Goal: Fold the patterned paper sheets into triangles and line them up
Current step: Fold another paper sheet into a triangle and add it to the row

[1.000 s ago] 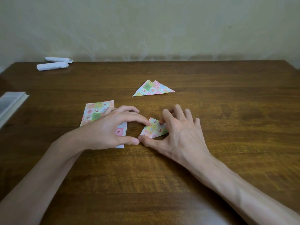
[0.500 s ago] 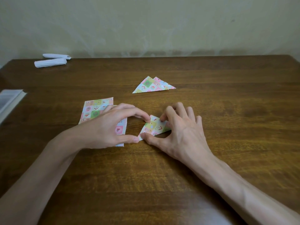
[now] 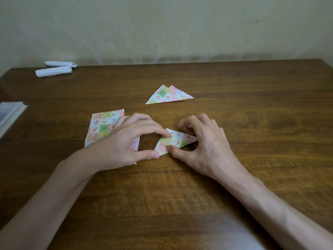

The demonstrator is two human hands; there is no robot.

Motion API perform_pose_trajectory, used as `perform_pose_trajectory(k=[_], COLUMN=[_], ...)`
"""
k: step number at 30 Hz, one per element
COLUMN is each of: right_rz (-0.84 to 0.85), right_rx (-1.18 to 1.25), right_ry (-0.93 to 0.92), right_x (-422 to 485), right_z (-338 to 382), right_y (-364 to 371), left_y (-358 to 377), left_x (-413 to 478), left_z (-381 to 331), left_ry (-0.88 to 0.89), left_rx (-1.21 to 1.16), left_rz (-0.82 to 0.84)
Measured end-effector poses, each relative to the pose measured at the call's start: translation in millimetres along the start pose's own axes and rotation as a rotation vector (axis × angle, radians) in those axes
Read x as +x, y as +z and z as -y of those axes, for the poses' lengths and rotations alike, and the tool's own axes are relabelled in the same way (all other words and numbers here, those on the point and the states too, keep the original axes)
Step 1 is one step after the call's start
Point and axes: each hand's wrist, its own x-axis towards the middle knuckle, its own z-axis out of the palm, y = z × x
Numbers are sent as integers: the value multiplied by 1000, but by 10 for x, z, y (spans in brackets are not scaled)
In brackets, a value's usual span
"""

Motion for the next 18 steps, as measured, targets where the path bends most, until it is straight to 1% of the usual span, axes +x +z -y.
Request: perform_pose_trajectory(k=[2, 5, 9, 13, 18], right_rz=[14, 31, 54, 45, 123], right_rx=[18, 10, 141, 160, 172], right_ry=[-6, -19, -1, -47, -68], right_x=[7, 20, 69, 80, 114], right_z=[-20, -10, -104, -136, -224], right_y=[-18, -45, -115, -97, -212], left_y=[8, 7, 19, 22, 36], left_x=[16, 28, 26, 27, 27], left_z=[17, 34, 55, 72, 87], left_ry=[48, 43, 37, 58, 67], left_rx=[28, 25, 24, 25, 36], left_rz=[20, 30, 37, 34, 35])
